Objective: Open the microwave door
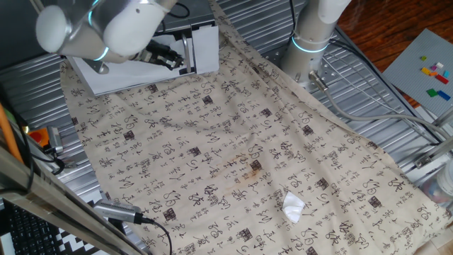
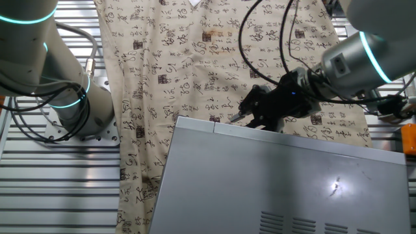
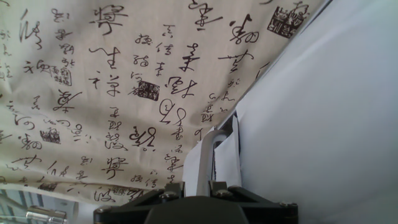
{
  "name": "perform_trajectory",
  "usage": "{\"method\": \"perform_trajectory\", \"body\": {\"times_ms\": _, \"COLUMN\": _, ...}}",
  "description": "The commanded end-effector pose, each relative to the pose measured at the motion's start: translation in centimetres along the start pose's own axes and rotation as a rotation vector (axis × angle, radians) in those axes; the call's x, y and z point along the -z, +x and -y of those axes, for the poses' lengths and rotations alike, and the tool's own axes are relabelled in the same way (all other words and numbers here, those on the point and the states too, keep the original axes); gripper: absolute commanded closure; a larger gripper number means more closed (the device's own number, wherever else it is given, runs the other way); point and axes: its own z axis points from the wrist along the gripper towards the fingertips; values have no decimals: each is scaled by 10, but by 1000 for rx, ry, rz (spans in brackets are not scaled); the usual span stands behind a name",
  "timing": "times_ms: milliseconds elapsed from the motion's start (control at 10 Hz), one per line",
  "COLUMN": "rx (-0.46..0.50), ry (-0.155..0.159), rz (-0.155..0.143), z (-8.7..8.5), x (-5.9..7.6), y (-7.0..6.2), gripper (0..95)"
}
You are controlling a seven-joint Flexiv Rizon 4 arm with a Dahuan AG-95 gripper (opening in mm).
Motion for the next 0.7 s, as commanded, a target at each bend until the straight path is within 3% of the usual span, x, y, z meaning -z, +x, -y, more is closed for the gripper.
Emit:
{"method": "perform_trajectory", "body": {"times_ms": 100, "rx": 4, "ry": -5, "rz": -5, "z": 1, "x": -1, "y": 0, "gripper": 760}}
{"method": "perform_trajectory", "body": {"times_ms": 700, "rx": -16, "ry": -29, "rz": -10, "z": 1, "x": -3, "y": 0, "gripper": 760}}
